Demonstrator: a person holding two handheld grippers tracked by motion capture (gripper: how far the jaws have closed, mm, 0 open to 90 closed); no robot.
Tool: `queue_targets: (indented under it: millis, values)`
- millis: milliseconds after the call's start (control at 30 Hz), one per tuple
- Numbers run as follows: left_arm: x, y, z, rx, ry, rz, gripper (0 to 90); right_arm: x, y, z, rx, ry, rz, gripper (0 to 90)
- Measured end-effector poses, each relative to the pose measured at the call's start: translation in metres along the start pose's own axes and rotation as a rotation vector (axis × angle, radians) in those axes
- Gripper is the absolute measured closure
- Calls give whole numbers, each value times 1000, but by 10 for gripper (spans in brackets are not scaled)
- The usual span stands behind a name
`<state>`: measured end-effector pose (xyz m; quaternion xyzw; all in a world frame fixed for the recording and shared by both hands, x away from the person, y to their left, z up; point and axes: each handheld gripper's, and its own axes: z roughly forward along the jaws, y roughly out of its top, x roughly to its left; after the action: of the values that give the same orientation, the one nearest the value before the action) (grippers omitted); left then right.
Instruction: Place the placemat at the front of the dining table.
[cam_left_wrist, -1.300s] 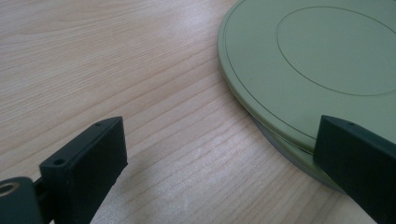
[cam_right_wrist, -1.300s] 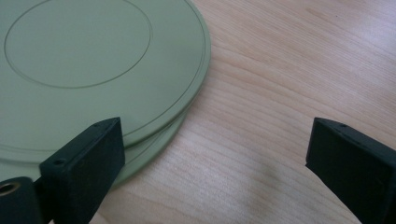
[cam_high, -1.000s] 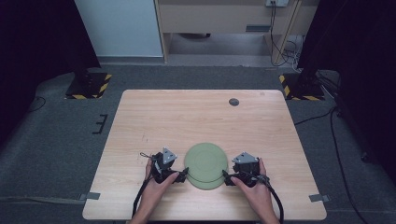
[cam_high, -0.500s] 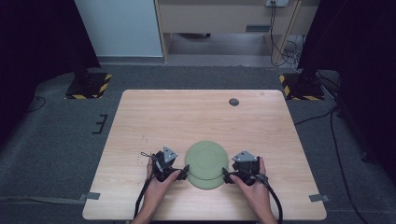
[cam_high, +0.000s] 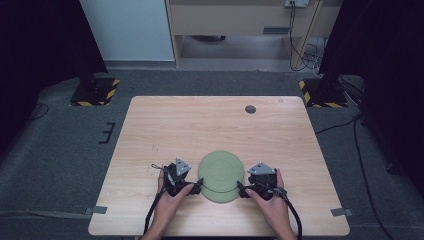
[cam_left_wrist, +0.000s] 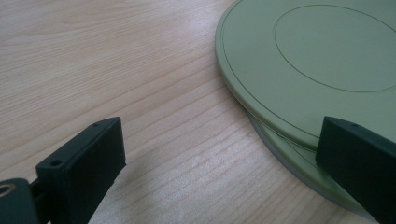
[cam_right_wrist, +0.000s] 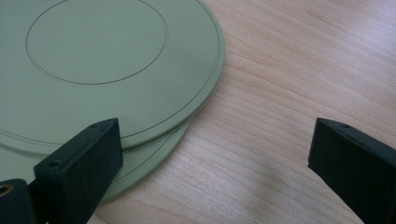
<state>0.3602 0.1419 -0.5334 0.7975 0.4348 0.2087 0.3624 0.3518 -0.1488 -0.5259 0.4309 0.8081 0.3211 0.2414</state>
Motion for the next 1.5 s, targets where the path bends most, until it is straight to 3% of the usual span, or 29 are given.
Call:
queue_targets:
  millis: [300, 633, 1167, 1500]
  values:
    - [1, 2, 3, -1, 9, -11, 4, -2, 2, 3, -7, -25, 13, 19]
    - [0, 0, 0, 2, -9, -4, 16, 1, 0, -2, 4, 2, -2, 48]
    - [1, 3, 5, 5, -3, -9, 2, 0, 3, 4, -6, -12, 13, 27]
    - [9, 2, 0, -1, 0, -21, 20, -7, 6, -7, 28, 19, -29, 50]
